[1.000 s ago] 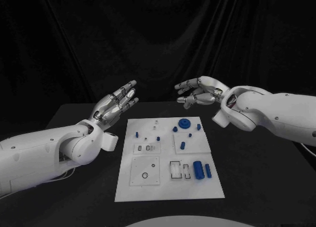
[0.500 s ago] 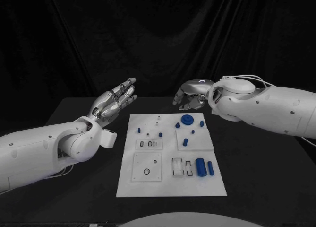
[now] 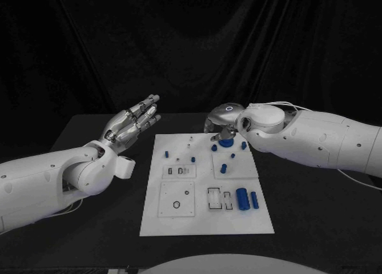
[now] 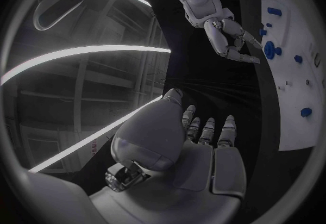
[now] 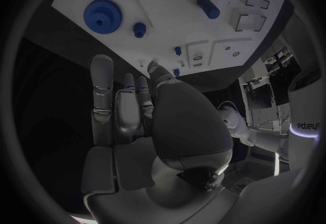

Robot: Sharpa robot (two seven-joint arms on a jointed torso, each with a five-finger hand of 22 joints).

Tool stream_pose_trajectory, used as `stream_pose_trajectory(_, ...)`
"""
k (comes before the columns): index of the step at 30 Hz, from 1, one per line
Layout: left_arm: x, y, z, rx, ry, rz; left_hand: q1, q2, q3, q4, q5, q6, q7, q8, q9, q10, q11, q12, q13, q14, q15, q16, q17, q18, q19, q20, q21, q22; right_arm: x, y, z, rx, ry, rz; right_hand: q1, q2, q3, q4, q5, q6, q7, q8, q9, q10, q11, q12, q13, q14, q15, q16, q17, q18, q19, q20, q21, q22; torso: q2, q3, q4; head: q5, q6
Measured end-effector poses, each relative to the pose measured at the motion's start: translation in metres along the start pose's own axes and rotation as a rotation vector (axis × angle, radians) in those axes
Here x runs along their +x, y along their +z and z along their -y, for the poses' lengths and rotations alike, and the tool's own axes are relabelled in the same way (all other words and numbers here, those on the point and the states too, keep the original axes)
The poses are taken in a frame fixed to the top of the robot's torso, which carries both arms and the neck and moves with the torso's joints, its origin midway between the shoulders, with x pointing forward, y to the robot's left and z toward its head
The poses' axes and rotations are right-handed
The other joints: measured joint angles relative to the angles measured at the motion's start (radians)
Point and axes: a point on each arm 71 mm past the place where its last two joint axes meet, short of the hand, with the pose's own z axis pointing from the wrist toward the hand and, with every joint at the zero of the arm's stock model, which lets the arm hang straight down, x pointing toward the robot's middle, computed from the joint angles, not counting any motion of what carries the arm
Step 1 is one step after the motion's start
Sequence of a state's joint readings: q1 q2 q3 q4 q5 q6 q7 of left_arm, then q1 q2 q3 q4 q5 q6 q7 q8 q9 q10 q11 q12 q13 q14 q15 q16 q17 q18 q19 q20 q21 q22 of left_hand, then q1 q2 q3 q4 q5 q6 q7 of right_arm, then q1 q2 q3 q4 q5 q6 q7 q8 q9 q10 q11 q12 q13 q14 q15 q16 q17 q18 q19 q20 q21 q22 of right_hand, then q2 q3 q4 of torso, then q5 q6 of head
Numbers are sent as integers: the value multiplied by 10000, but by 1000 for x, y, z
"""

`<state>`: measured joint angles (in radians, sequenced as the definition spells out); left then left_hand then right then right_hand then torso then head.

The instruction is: Assemble the parts on the task board

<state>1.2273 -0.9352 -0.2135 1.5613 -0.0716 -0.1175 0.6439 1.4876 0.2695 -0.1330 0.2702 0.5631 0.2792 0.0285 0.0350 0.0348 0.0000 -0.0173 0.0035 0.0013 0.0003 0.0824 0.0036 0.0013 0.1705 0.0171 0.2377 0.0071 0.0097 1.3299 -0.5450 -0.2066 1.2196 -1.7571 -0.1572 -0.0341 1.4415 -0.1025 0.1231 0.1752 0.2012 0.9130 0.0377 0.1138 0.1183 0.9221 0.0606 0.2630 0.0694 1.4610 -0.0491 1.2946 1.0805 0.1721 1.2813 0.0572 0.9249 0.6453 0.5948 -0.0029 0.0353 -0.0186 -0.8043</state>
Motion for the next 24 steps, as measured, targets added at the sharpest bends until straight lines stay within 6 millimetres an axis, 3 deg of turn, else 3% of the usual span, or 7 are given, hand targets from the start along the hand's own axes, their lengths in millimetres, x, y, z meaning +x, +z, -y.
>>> stream_pose_trajectory(9,0,1,-1,-79,-60,-102,75,-2,27,-27,0,-1,1,-1,-1,0,0,0,-4,0,0,0,2,1,36,36,44,11,8,3,-1,45,-228,-71,-130,-131,58,58,-123,0,0,-37,39,111,-30,1,44,-1,0,67,84,0,-19,-18,160,217,-1,-1,13,33,-118)
stream_pose_trajectory(12,-1,1,-1,-98,-70,-119,75,-3,54,1,38,-1,1,-1,-1,0,0,0,-3,-16,56,0,2,0,40,40,44,23,9,4,0,62,-273,-102,-130,-131,240,-18,498,-9,-8,-124,73,105,-35,-75,56,-1,0,67,83,1,-200,-15,235,343,-1,1,29,15,-149)
stream_pose_trajectory(14,-1,1,-1,-109,-81,-135,75,-3,55,1,38,-2,1,-1,-1,0,0,0,-3,1,73,0,2,0,72,72,44,33,10,5,0,81,-294,-137,-138,-139,289,-13,698,-78,-77,-173,73,64,-66,-75,56,-1,0,67,71,1,-200,-15,241,386,-3,1,35,13,-174)
stream_pose_trajectory(24,-1,2,-2,-151,-139,-235,114,-42,54,1,38,-2,1,-1,-3,0,-1,0,-1,1,73,0,4,0,72,72,79,40,16,5,4,196,-332,-363,-249,-250,317,14,771,-188,-186,-231,72,12,-15,-115,79,-1,0,67,76,0,-271,-15,272,472,-25,2,40,66,-287)
